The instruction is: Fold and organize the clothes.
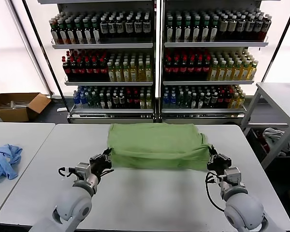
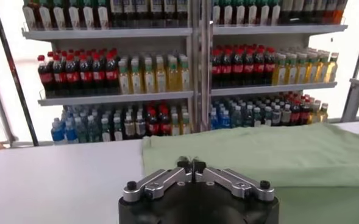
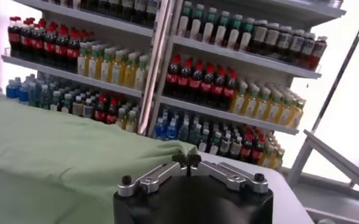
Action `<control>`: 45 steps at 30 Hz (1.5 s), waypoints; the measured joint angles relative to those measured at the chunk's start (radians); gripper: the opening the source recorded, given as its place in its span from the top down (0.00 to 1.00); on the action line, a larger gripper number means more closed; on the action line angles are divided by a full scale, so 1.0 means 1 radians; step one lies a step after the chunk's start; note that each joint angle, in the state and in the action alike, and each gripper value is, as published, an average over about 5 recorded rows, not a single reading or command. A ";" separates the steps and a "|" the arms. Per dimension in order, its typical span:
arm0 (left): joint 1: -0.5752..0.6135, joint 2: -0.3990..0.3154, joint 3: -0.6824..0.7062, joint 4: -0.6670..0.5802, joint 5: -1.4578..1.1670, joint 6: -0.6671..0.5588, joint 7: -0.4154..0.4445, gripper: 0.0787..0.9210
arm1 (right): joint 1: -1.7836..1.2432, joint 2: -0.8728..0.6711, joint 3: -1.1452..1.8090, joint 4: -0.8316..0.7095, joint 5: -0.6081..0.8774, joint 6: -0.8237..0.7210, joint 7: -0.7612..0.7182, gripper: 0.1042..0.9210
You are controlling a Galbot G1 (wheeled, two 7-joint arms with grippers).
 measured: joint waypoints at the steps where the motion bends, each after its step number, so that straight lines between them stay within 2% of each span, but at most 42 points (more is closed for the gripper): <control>1: -0.012 -0.002 0.005 0.012 0.004 0.001 0.001 1.00 | 0.013 0.001 -0.007 -0.012 -0.003 0.001 -0.008 1.00; 9: -0.085 -0.016 0.031 0.092 0.034 0.008 0.003 1.00 | 0.100 0.006 -0.059 -0.093 -0.028 0.023 -0.051 1.00; 19: -0.116 -0.026 0.047 0.150 0.064 0.015 0.008 0.99 | 0.173 0.022 -0.114 -0.183 -0.047 0.045 -0.081 1.00; 22: -0.125 -0.029 0.053 0.165 0.072 0.015 0.014 0.94 | 0.189 0.029 -0.128 -0.207 -0.050 0.045 -0.081 0.98; 28: -0.147 -0.040 0.068 0.194 0.091 0.013 0.021 0.76 | 0.225 0.046 -0.158 -0.256 -0.056 0.055 -0.069 0.79; 35: -0.170 -0.048 0.074 0.224 0.115 0.011 0.019 0.72 | 0.275 0.066 -0.185 -0.292 -0.048 0.075 -0.062 0.55; 38: -0.167 -0.042 0.069 0.221 0.119 0.013 0.019 0.68 | 0.291 0.071 -0.190 -0.294 -0.044 0.087 -0.066 0.44; 45: -0.140 -0.027 0.057 0.168 0.129 0.022 0.022 0.44 | 0.297 0.070 -0.191 -0.274 -0.020 0.101 -0.063 0.19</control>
